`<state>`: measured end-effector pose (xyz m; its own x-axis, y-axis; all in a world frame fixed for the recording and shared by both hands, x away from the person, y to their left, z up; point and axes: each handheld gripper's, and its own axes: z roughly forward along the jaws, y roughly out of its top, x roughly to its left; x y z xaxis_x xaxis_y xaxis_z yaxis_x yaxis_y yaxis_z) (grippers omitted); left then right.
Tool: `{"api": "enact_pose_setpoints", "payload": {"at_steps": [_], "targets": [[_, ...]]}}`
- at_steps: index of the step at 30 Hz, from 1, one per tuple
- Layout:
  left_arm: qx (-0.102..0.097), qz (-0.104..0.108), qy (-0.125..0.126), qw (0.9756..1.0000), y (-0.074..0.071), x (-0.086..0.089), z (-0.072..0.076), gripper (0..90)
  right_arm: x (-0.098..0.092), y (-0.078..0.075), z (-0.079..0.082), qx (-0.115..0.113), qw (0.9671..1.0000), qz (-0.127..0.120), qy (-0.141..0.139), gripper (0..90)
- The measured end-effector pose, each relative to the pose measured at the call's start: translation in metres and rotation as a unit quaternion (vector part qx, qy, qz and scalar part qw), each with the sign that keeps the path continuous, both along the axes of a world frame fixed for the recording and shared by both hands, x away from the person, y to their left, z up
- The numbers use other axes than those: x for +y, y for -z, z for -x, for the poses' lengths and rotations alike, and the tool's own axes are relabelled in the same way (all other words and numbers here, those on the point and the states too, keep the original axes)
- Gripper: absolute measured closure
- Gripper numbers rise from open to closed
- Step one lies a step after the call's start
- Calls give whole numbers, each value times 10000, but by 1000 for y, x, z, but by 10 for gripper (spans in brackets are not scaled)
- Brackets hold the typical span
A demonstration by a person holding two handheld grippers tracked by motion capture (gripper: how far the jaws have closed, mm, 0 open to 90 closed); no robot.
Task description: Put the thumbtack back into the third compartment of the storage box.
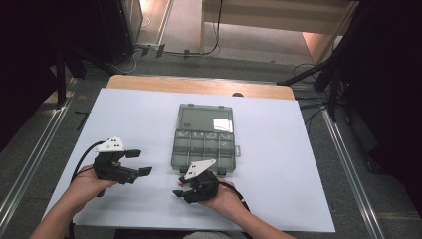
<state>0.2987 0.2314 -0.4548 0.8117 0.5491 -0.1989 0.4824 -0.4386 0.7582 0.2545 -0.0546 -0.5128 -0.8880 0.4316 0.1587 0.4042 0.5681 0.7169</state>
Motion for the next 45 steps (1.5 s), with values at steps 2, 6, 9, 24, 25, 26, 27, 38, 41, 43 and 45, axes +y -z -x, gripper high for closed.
{"api": "enact_pose_setpoints", "payload": {"at_steps": [2,6,9,24,25,26,27,38,41,43,45], "targets": [[1,6,-7,10000,0,0,0,192,0,0,0,-7,10000,9,22,534],[0,-4,-2,10000,0,0,0,192,1,0,0,-68,10000,38,56,567],[1,8,-9,10000,0,0,0,192,1,0,1,-114,9999,69,100,596],[-2,0,3,10000,0,0,0,192,0,3,3,-305,9991,121,277,811],[-1,-2,2,10000,0,0,0,192,0,3,3,-298,9992,123,257,827],[-1,-4,4,10000,0,0,0,192,-1,3,3,-276,9993,104,246,830],[4,-4,8,10000,0,0,0,192,-1,3,2,-261,9993,74,254,832],[0,-6,10,10000,0,0,0,192,-2,4,-1,-176,9997,1,193,839],[2,2,4,10000,0,0,0,192,-2,3,-1,-147,9997,10,217,840],[9,3,-2,10000,0,0,0,192,-2,2,-2,-115,9996,25,241,840],[9,3,-3,10000,0,0,0,192,-3,0,-3,-34,9995,4,310,840]]}}
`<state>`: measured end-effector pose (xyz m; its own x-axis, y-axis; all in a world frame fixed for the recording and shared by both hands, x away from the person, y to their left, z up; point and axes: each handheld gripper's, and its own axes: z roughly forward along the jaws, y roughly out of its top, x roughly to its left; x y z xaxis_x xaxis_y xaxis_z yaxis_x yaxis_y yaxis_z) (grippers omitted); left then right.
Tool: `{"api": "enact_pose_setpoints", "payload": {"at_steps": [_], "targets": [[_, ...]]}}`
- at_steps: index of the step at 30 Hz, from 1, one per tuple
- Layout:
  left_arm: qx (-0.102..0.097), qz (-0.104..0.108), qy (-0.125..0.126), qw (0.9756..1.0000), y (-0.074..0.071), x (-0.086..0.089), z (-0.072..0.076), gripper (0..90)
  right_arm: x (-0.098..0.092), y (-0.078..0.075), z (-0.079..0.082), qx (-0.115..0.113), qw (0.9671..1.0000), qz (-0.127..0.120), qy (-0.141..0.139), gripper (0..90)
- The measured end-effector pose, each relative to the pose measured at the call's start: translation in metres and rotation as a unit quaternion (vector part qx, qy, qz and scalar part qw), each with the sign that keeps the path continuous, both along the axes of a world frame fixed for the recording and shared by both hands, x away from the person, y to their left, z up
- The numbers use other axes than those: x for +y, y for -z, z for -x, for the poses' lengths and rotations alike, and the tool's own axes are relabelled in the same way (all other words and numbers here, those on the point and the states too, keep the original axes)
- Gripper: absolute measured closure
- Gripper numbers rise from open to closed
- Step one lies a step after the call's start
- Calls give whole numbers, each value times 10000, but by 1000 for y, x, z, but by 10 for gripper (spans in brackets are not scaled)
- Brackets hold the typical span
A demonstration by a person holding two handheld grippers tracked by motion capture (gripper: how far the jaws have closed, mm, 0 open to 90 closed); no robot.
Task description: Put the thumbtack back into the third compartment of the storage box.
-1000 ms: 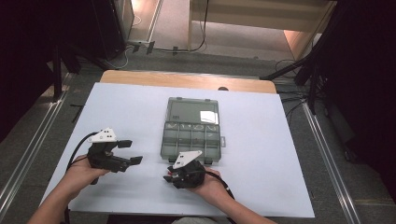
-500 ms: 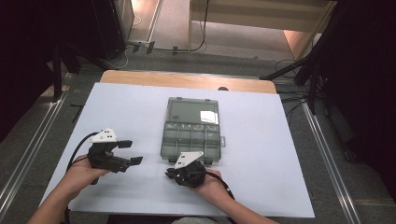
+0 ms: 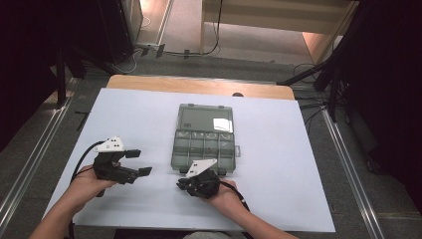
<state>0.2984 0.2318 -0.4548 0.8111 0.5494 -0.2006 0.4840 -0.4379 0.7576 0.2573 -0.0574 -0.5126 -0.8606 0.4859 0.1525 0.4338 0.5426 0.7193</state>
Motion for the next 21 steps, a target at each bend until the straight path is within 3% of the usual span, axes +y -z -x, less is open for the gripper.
{"api": "enact_pose_setpoints", "payload": {"at_steps": [21], "targets": [[8,-16,7,10000,0,0,0,192,-14,-30,-7,264,9994,-236,57,841]]}}
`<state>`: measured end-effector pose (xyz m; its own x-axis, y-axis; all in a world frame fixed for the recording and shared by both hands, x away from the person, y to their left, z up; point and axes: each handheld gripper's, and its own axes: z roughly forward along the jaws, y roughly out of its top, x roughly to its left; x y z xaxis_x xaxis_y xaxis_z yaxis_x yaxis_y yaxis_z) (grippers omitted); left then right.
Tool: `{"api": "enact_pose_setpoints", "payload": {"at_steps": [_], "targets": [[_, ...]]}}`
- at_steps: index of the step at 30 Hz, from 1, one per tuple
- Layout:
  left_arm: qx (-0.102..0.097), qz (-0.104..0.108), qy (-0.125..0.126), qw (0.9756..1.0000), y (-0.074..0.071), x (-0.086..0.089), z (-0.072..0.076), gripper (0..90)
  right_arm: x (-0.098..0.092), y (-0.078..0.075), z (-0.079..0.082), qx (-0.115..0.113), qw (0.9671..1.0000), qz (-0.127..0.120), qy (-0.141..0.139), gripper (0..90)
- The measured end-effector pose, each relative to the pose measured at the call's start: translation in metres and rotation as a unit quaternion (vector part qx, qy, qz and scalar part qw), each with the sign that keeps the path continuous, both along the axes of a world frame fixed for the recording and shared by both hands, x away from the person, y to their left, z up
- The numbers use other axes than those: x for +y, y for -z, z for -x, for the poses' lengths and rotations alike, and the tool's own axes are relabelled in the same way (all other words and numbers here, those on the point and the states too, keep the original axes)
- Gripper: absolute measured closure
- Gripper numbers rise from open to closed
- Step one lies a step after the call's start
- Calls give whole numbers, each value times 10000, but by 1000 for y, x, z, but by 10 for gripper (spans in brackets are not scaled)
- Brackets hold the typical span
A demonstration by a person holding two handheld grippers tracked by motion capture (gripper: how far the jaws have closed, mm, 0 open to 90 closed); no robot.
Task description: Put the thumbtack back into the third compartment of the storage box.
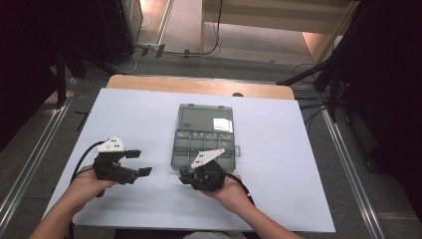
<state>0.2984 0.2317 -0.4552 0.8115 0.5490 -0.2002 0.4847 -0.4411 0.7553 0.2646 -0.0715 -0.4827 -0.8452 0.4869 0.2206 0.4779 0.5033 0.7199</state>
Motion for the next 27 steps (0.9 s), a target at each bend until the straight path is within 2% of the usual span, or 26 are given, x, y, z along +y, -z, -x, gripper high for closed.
{"api": "enact_pose_setpoints", "payload": {"at_steps": [7,27], "targets": [[5,11,6,10000,0,0,0,192,-7,-6,-3,81,9999,-37,77,842],[19,41,8,10000,0,1,2,192,-25,-17,-12,108,9995,-89,270,843]]}}
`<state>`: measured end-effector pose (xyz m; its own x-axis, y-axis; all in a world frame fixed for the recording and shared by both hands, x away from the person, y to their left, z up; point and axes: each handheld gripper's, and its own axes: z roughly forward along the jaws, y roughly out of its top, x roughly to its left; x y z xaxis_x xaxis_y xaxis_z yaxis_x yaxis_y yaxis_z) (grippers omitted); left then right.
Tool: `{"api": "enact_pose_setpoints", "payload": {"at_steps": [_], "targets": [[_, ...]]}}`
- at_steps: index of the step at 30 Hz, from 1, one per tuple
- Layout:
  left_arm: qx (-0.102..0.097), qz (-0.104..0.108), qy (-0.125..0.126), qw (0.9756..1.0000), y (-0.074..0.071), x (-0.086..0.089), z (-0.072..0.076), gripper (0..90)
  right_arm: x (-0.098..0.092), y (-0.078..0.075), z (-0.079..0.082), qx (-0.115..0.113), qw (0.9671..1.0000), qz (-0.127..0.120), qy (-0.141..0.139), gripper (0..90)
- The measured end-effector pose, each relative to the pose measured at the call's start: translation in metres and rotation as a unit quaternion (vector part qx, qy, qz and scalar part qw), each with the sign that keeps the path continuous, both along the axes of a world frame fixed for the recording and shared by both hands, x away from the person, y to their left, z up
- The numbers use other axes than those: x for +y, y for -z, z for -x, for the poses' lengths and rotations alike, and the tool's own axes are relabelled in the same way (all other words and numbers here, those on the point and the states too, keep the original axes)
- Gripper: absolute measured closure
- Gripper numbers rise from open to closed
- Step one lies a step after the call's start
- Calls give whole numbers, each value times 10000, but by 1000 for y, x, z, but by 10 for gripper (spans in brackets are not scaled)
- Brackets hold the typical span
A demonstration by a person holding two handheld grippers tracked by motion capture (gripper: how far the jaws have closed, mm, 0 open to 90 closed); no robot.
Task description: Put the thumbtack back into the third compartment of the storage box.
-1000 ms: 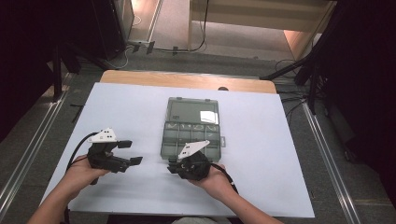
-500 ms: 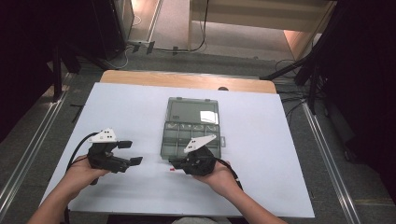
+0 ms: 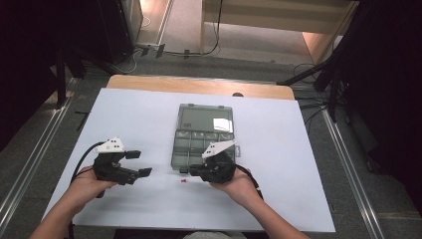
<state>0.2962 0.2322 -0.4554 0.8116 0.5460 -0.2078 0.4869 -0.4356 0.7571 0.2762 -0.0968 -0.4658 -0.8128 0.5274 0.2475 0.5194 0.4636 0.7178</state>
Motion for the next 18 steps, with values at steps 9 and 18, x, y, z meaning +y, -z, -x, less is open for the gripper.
{"api": "enact_pose_setpoints", "payload": {"at_steps": [9,18], "targets": [[-22,-31,-38,10000,1,1,3,192,-6,-5,-8,13,9999,-13,105,843],[-49,-35,-79,10000,2,2,7,192,-11,-6,-16,-5,9998,-8,223,842]]}}
